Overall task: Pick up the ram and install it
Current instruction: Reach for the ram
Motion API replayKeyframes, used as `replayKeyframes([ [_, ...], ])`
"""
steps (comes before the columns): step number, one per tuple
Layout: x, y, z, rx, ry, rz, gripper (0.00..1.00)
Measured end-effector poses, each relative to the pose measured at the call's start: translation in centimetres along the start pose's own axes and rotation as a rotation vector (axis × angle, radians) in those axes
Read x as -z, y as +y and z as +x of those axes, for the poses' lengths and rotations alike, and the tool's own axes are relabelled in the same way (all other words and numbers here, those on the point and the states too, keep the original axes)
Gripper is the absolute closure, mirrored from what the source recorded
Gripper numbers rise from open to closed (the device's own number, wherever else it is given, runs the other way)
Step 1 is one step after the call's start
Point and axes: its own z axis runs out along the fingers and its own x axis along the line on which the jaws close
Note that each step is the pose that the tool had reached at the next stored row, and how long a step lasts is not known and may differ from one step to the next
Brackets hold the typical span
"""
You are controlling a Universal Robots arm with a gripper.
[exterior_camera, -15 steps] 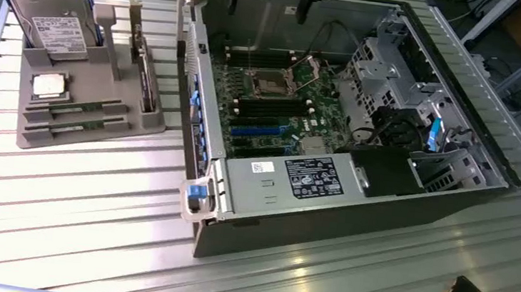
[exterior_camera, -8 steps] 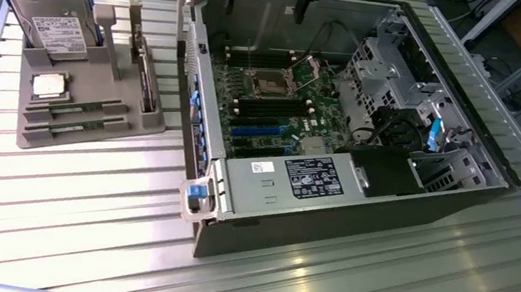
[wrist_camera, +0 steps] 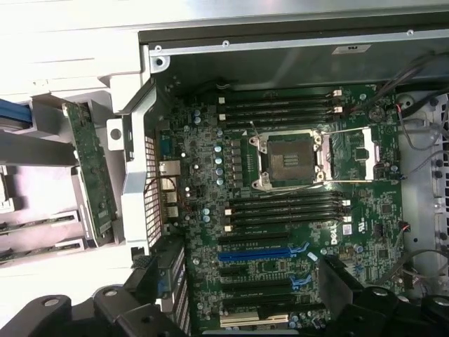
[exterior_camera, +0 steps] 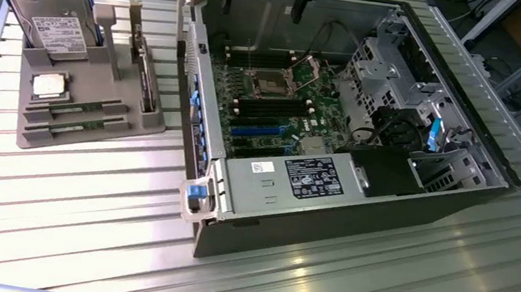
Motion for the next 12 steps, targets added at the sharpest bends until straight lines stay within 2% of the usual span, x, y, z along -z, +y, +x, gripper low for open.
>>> replayKeyframes([
  [12,0.01,-0.02,0.35,0.0,0.0,0.0,0.01],
])
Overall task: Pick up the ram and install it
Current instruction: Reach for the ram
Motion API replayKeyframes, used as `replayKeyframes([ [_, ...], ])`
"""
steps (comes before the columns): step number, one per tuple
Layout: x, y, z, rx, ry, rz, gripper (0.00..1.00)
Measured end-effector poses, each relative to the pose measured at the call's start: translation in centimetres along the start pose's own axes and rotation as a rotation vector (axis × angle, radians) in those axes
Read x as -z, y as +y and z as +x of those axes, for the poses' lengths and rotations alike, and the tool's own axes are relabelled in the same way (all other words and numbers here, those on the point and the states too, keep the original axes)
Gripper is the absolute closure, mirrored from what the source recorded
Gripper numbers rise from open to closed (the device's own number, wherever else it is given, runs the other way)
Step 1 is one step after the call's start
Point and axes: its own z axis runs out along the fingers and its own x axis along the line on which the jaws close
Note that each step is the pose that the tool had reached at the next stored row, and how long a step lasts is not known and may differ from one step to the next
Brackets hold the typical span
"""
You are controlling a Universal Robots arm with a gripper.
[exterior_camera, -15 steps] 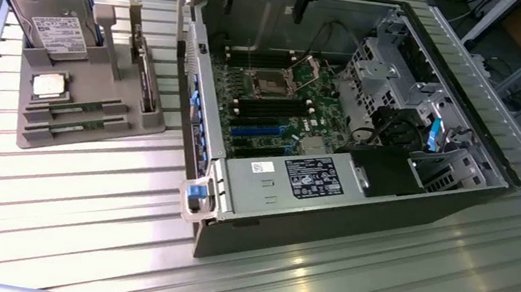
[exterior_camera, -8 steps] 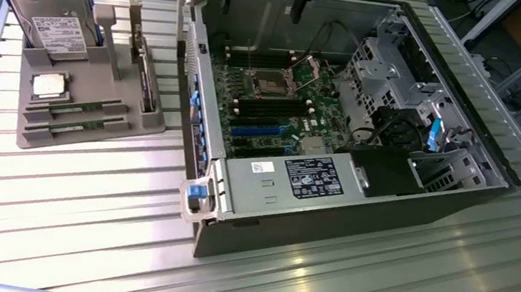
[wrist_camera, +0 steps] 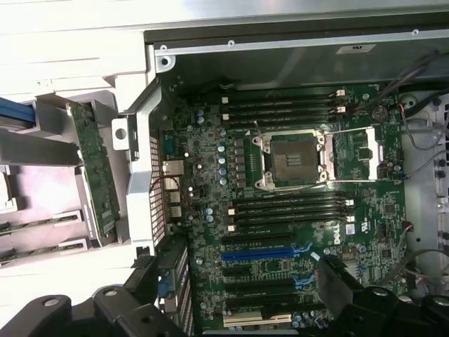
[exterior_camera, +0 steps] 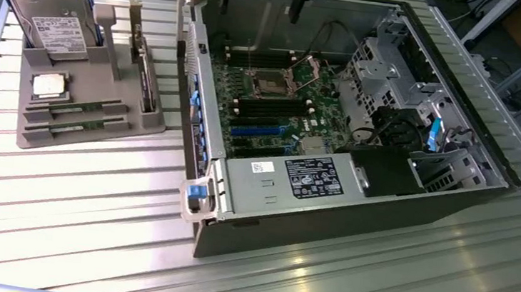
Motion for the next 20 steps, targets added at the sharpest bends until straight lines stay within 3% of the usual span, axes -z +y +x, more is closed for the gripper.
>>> replayKeyframes([
  [20,0.01,-0.05,0.6,0.0,0.0,0.0,0.01],
])
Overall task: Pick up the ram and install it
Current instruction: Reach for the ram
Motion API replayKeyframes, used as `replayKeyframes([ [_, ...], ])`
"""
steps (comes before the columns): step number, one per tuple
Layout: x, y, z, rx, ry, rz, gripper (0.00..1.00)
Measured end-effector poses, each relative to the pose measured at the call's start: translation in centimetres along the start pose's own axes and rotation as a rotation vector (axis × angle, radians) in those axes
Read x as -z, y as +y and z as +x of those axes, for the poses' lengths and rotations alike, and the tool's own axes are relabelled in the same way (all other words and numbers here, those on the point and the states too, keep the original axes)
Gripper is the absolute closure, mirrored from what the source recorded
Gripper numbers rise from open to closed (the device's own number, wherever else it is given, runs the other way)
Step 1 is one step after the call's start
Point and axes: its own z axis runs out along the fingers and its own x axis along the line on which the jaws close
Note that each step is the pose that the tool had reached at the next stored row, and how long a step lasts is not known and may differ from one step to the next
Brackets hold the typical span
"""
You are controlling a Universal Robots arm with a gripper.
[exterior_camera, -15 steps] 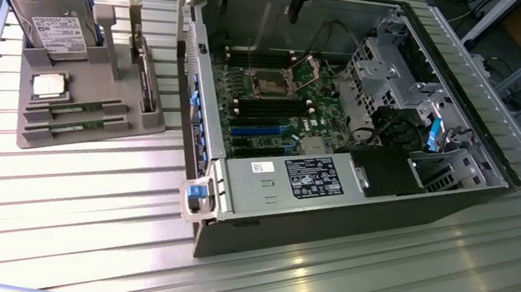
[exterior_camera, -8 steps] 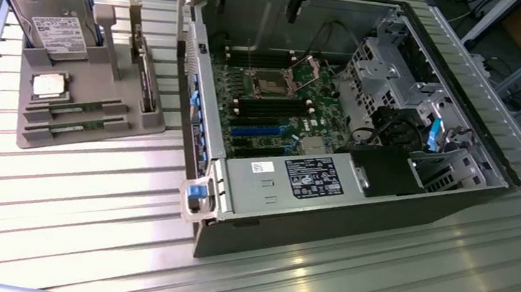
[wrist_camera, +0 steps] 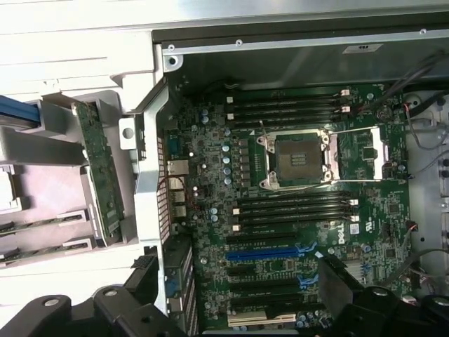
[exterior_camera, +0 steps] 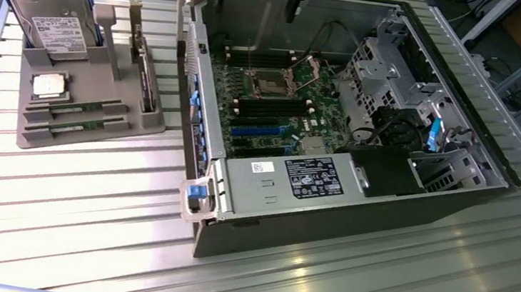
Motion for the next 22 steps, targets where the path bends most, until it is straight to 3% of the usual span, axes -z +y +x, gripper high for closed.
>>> replayKeyframes([
  [22,0.03,-0.09,1.2,0.0,0.0,0.0,0.01],
])
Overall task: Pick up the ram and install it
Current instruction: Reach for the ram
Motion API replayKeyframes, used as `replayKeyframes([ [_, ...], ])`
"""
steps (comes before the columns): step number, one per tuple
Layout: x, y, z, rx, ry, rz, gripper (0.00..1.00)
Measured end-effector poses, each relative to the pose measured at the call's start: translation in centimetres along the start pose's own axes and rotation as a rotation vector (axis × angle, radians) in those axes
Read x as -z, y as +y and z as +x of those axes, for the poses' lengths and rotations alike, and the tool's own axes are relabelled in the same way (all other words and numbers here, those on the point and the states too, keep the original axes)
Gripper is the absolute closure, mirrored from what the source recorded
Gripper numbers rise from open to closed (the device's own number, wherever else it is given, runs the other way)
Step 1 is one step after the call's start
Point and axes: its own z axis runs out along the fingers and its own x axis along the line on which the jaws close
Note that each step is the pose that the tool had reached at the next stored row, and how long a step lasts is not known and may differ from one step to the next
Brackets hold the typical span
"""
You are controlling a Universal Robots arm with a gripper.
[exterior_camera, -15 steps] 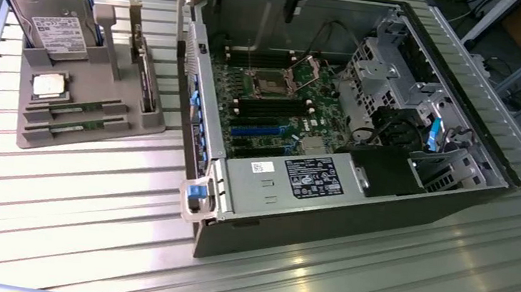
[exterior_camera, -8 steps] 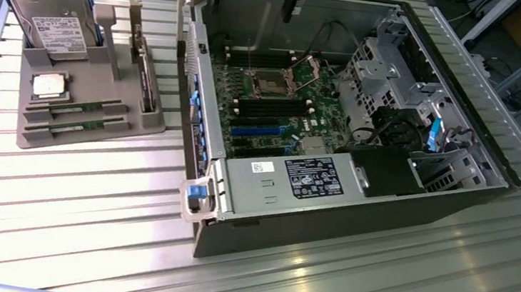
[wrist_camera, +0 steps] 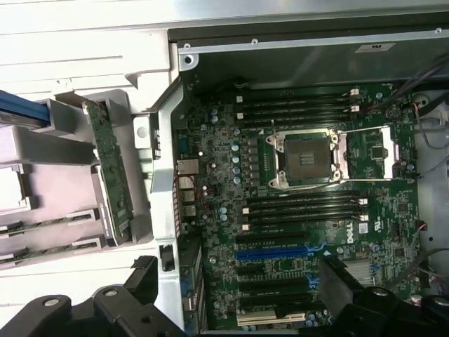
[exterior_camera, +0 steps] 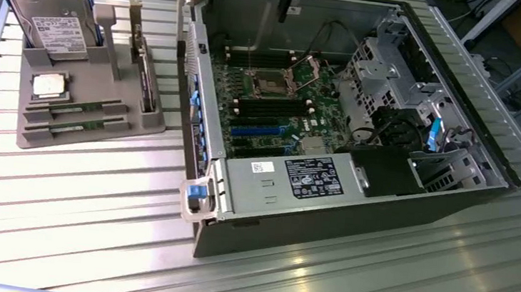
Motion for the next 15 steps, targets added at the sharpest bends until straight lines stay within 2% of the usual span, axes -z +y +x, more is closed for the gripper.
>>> replayKeyframes([
  [15,0.04,-0.11,1.5,0.0,0.0,0.0,0.01],
])
